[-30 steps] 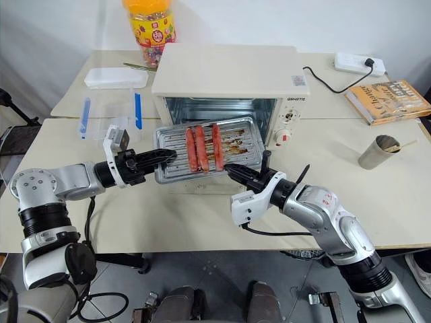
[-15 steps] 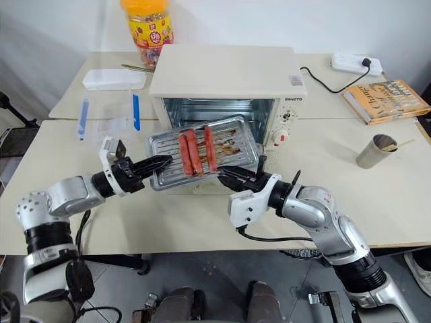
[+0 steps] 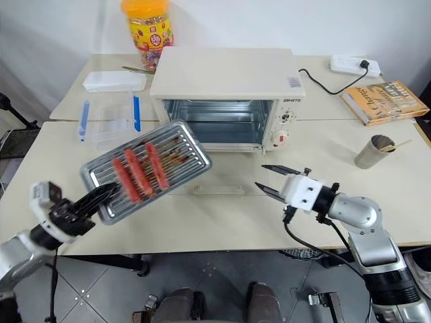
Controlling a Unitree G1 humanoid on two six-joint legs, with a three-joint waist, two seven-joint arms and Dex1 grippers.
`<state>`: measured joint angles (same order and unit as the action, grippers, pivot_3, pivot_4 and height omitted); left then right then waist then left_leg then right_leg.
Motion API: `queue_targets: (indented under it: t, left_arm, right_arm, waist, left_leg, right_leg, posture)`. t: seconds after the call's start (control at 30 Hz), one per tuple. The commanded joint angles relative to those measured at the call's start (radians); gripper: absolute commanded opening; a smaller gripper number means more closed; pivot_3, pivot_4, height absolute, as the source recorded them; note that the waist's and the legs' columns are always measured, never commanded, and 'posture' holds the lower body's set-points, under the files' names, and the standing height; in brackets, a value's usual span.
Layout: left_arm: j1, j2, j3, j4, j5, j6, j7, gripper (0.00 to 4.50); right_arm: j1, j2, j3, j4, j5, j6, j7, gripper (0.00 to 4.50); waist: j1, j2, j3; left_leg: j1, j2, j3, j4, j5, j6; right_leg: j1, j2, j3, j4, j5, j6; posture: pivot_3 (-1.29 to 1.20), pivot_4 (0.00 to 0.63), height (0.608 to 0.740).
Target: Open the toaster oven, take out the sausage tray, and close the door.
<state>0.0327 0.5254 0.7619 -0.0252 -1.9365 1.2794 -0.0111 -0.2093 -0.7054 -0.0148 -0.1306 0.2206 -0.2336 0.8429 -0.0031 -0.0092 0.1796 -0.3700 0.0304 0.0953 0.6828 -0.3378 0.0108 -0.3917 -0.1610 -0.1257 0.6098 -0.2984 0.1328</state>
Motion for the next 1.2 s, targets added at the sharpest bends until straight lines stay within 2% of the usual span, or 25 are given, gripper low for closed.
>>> queue_targets:
  t: [0.03,0.13,0.23,0.37,0.53,0.7,0.83,1.2]
  left_arm:
    - [0.120,-0.055,0.091,-0.109,-0.036,-0.067,-0.081,0.00]
    - [0.210,-0.157,0.148,-0.180,-0.036,-0.155,-0.078,0.00]
    - [0.238,-0.224,0.159,-0.238,-0.036,-0.222,-0.065,0.00]
    - [0.290,-0.408,0.153,-0.355,-0.036,-0.381,0.029,0.00]
    - [0.263,-0.522,0.123,-0.435,-0.036,-0.512,0.111,0.00]
    - [0.274,-0.530,0.070,-0.460,-0.036,-0.542,0.144,0.00]
    - [0.242,-0.508,0.067,-0.460,-0.036,-0.564,0.165,0.00]
    - [0.232,-0.471,0.053,-0.441,-0.036,-0.523,0.177,0.00]
  right_arm:
    - [-0.017,0.008,-0.075,0.094,0.116,0.064,0.041,0.90]
    - [-0.035,-0.004,-0.075,0.226,0.156,0.134,0.120,0.02]
    - [-0.055,-0.006,-0.069,0.293,0.144,0.118,0.173,0.02]
    - [-0.098,-0.023,0.002,0.438,0.110,0.251,0.271,0.02]
    - [-0.161,0.024,0.014,0.535,0.113,0.243,0.331,0.02]
    - [-0.210,0.072,0.007,0.610,0.110,0.198,0.374,0.02]
    - [-0.238,0.110,-0.033,0.599,0.165,0.183,0.410,0.02]
    - [-0.205,0.112,-0.152,0.274,0.337,0.371,0.321,0.02]
  waist:
    - [0.003,0.000,0.000]
    - [0.004,-0.001,0.000]
    - [0.005,-0.001,0.000]
    - [0.000,-0.001,-0.001]
    - [0.003,-0.002,-0.002]
    - [0.003,-0.003,-0.002]
    - [0.002,-0.003,-0.002]
    - [0.005,-0.003,-0.002]
  left_leg:
    - [0.000,0.000,0.000,0.000,0.000,0.000]
    - [0.000,0.000,0.000,0.000,-0.001,0.000]
    - [0.000,0.000,0.000,0.000,-0.001,0.000]
    - [0.000,0.000,0.002,0.001,-0.002,0.001]
    - [0.000,0.000,0.002,0.001,-0.002,0.002]
    - [0.000,0.000,0.001,0.002,-0.002,0.002]
    - [0.000,0.000,0.001,0.002,-0.003,0.002]
    - [-0.001,0.000,0.001,0.002,-0.004,0.002]
  right_leg:
    - [0.000,-0.001,0.000,0.000,0.000,0.000]
    - [0.000,-0.001,0.000,0.000,0.000,0.000]
    - [0.000,-0.002,0.000,-0.001,0.000,0.000]
    - [0.000,-0.002,0.001,-0.001,0.000,0.000]
    - [0.000,-0.001,0.000,-0.002,0.000,0.000]
    - [0.002,-0.001,0.000,-0.003,0.000,0.000]
    - [0.001,0.000,0.000,-0.003,0.000,0.000]
    - [0.001,0.000,0.000,-0.004,0.000,0.000]
  posture:
    - [0.00,0.150,0.740]
    - [0.00,0.150,0.740]
    - [0.00,0.150,0.740]
    - [0.00,0.150,0.740]
    - [0.00,0.150,0.740]
    - [0.00,0.150,0.740]
    - [0.00,0.150,0.740]
    - [0.00,0.150,0.740]
